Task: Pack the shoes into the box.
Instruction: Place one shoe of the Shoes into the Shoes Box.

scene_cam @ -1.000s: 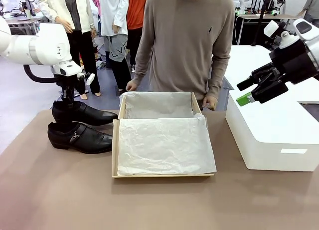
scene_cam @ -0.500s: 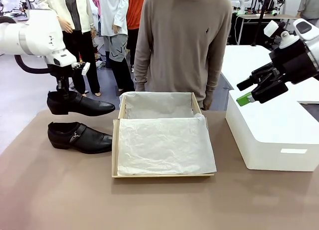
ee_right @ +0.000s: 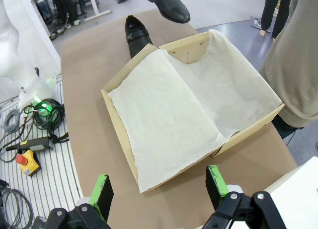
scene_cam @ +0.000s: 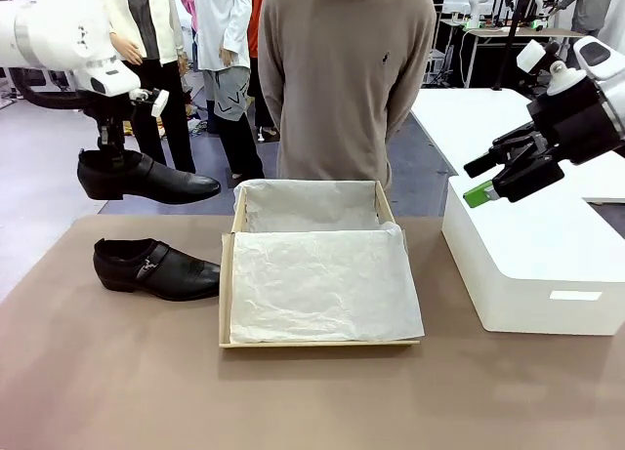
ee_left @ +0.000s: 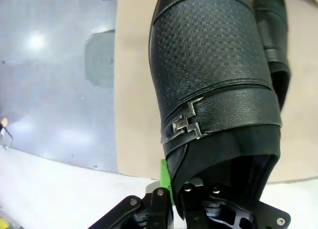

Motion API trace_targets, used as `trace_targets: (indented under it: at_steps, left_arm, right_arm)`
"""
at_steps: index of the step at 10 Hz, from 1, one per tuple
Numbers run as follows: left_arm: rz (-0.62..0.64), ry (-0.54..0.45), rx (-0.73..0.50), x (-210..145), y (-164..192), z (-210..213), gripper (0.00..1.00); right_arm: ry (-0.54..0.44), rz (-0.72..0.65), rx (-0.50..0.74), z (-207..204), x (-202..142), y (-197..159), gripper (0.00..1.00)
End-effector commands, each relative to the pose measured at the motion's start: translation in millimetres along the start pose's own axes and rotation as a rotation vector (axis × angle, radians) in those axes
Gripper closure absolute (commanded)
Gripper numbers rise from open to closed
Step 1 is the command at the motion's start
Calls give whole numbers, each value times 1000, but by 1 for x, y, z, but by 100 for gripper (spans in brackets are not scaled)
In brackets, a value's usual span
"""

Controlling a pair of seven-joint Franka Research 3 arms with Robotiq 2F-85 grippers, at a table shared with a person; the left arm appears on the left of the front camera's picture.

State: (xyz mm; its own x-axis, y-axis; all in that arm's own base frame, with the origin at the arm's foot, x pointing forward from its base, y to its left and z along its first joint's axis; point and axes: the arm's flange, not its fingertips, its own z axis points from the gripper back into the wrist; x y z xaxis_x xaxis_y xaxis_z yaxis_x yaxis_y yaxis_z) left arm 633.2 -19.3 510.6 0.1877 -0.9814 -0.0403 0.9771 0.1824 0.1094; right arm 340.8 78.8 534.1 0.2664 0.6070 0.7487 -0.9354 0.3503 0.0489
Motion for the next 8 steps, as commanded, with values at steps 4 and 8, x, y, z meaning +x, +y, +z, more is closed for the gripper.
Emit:
trace_targets:
  at_steps: [4,8]
  left_arm:
    - [-9,-31,-61,48,-28,41,100]
    - [-40,-36,-65,63,-34,40,100]
  right_arm:
    - [-30,25,9,-1,2,-3,0]
    - [-30,25,9,-1,2,-3,0]
